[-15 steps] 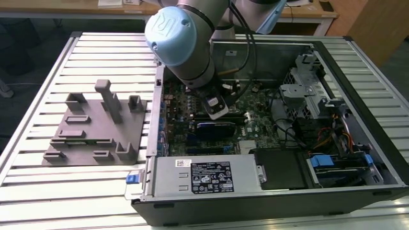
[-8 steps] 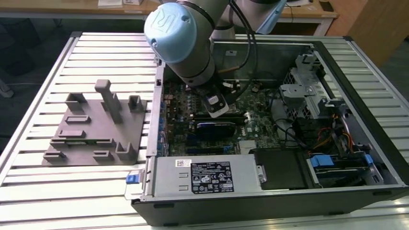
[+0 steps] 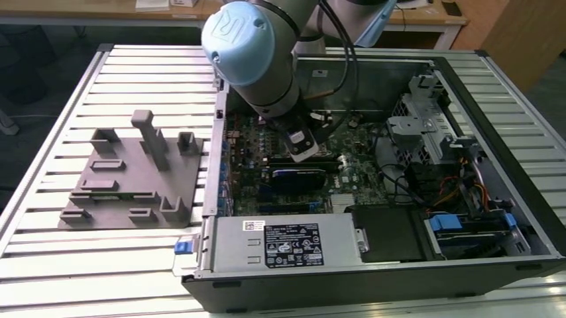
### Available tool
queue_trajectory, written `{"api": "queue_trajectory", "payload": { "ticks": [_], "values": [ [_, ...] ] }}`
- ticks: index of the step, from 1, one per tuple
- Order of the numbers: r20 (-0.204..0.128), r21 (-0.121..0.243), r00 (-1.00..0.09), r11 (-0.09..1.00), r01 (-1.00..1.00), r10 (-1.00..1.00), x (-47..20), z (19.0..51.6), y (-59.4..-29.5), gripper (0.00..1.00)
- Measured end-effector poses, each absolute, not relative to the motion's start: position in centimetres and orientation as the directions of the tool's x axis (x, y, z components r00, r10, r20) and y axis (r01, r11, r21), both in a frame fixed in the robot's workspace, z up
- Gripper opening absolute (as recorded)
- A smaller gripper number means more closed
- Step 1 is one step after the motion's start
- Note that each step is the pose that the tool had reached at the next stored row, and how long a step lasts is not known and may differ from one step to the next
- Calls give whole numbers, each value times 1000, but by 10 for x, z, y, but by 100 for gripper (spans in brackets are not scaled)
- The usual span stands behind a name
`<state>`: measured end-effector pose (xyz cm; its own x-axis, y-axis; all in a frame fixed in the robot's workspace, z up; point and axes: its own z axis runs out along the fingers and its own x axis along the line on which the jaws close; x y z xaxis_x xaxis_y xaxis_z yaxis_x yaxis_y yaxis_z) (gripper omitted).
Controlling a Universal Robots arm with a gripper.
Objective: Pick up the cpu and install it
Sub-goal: 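Close the cpu cover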
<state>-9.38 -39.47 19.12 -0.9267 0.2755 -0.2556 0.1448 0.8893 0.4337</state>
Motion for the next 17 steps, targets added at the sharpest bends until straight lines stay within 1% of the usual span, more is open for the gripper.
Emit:
{"api": "queue_trajectory", "payload": {
  "ticks": [17],
  "values": [
    [-255, 435, -924, 887, 154, 286, -98, 190, -395, 11]
  ]
}}
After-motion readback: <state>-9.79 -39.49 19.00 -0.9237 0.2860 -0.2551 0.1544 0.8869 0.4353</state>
